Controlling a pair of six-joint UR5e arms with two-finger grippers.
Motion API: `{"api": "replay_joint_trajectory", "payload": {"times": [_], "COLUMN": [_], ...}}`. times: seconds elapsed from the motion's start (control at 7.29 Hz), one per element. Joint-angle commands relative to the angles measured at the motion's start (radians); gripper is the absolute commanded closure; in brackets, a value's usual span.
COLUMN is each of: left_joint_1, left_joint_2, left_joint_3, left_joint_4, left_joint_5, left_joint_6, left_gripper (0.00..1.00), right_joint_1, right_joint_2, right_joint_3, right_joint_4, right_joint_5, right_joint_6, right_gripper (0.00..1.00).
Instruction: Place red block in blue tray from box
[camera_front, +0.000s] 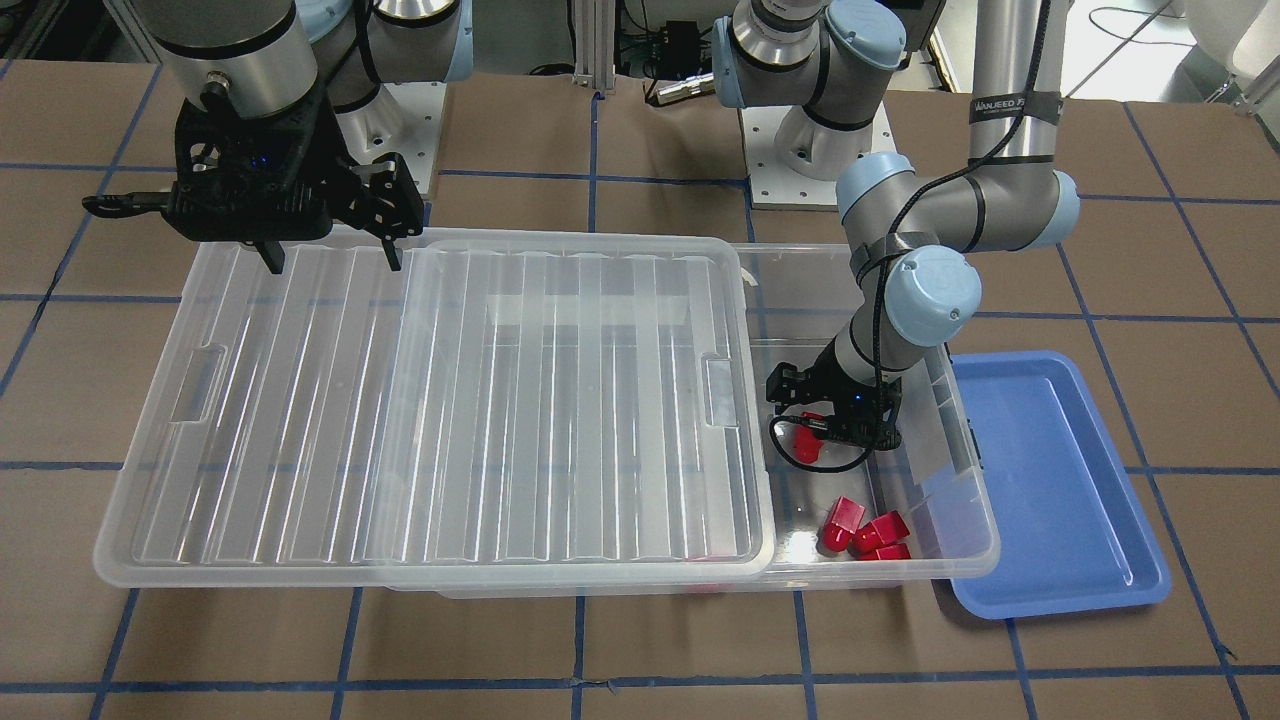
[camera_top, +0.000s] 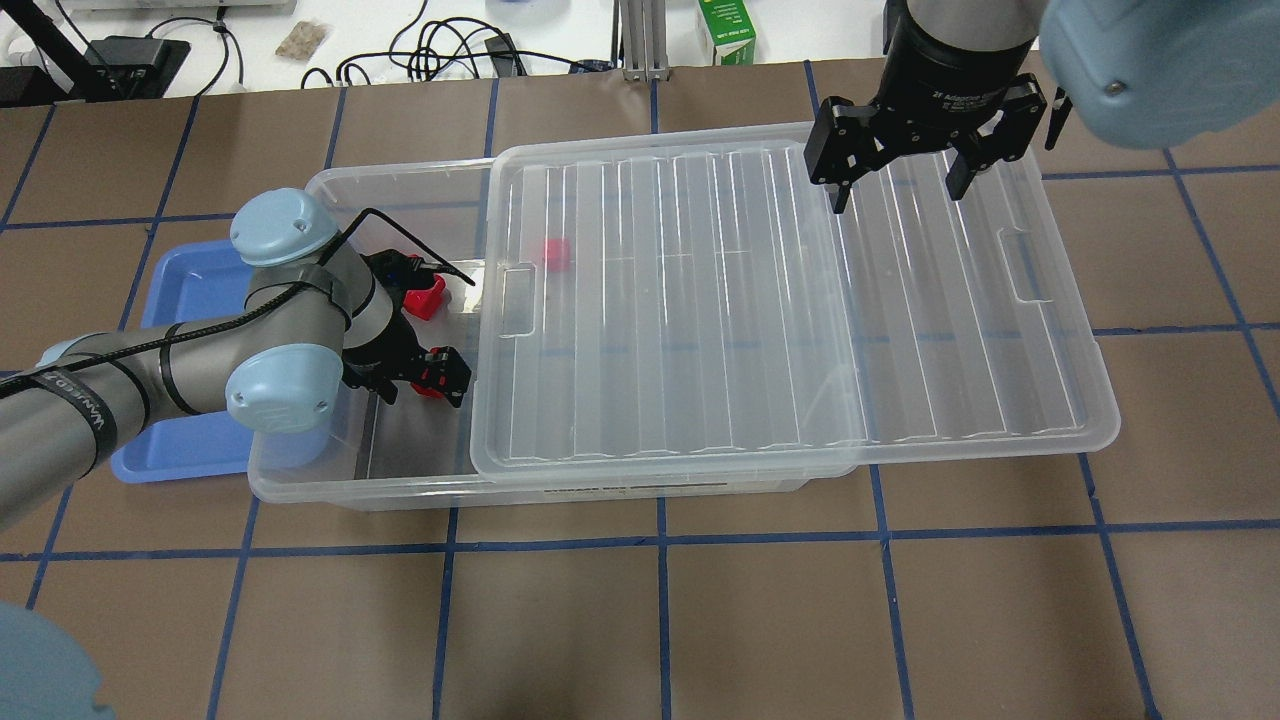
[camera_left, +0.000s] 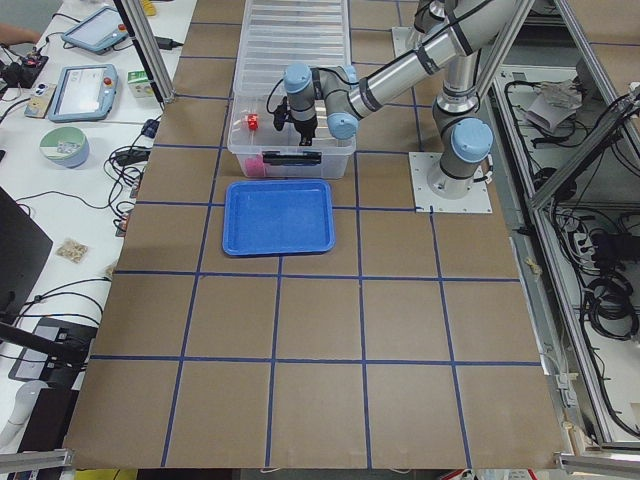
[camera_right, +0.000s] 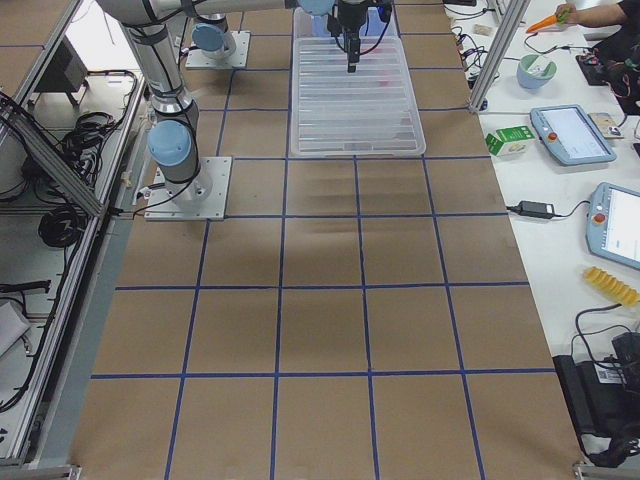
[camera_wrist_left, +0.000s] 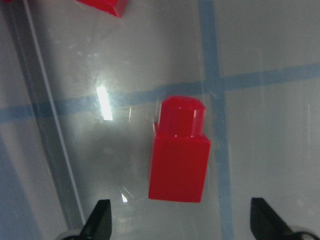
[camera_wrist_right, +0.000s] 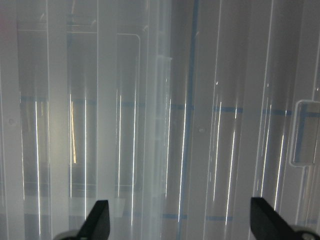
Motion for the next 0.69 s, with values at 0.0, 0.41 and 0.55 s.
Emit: {"api": "replay_joint_trajectory", "payload": {"times": [0.0,0.41,0.55], "left_joint_1": [0.000,-0.002,-0.008], "left_joint_2": [-0.013,-0.027,-0.027], "left_joint_3": [0.004,0.010,0.022], "left_joint_4": [0.035,0.080,0.083], "left_joint_5": [-0.003,-0.003,-0.004], "left_joint_6": [-0.004,-0.005,-0.012], "left_gripper": [0.29,0.29,0.29], "right_joint_1": [0.000,0.002,0.002], "right_joint_2": [0.000,0.001,0.001], "right_joint_3": [-0.002,-0.003,-0.002], "right_joint_4": [-0.003,-0.006,-0.005], "right_joint_5": [0.001,0.015,0.012], "right_joint_6": [-0.002,0.000,0.000], "right_gripper": [0.00,0.00,0.00]}}
